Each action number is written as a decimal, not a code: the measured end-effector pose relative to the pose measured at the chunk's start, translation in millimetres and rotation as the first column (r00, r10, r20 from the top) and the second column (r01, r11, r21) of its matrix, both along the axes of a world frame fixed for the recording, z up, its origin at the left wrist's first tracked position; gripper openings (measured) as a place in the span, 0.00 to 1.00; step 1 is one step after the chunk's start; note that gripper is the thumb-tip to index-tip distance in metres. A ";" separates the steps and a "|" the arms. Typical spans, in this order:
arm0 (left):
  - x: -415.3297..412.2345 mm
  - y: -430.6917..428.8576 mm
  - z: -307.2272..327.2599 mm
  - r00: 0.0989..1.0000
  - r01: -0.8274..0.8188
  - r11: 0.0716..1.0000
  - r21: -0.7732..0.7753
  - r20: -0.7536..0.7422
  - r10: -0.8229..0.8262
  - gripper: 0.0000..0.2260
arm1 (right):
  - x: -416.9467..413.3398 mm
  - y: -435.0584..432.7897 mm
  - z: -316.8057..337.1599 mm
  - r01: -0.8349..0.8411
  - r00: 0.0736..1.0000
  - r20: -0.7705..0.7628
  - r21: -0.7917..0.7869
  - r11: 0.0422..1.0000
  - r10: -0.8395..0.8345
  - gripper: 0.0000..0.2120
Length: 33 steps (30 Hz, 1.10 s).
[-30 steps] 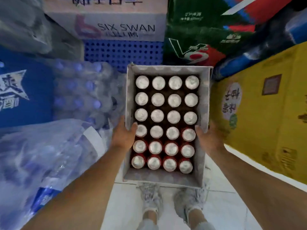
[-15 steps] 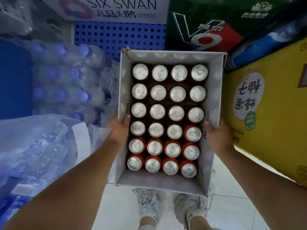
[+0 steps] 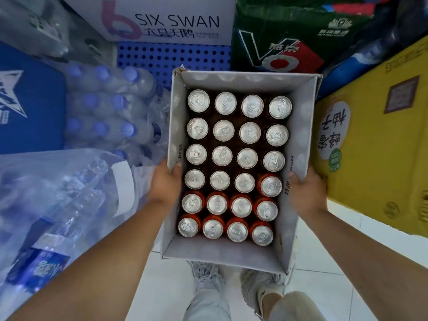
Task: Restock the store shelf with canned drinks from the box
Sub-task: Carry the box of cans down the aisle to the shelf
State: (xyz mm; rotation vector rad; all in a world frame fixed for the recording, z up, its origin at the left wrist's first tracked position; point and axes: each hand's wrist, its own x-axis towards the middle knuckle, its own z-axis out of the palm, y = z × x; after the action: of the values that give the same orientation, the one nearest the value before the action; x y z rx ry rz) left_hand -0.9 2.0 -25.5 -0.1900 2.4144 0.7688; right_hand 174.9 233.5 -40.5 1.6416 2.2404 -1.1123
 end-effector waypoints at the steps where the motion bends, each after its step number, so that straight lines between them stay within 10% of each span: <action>1: 2.6 0.4 9.7 0.998 0.027 0.999 -0.037 -0.051 -0.028 0.14 | 1.5 -0.8 7.2 -0.013 1.000 0.014 0.003 1.000 0.013 0.14; 18: 81.1 -53.7 240.2 0.974 0.200 0.938 -0.283 -0.043 -0.221 0.11 | 90.4 -44.1 237.6 -0.081 0.993 0.076 -0.113 0.990 0.090 0.11; 33: 171.1 -50.9 516.7 0.866 0.478 0.860 -0.178 -0.065 -0.495 0.07 | 248.8 -80.3 498.9 0.265 0.960 -0.077 -0.049 0.963 -0.268 0.03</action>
State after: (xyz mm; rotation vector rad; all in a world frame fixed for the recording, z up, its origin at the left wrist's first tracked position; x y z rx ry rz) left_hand 170.2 -48.9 491.2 0.4058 2.4661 0.3621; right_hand 423.8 153.2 458.5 1.9600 2.0735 -1.2969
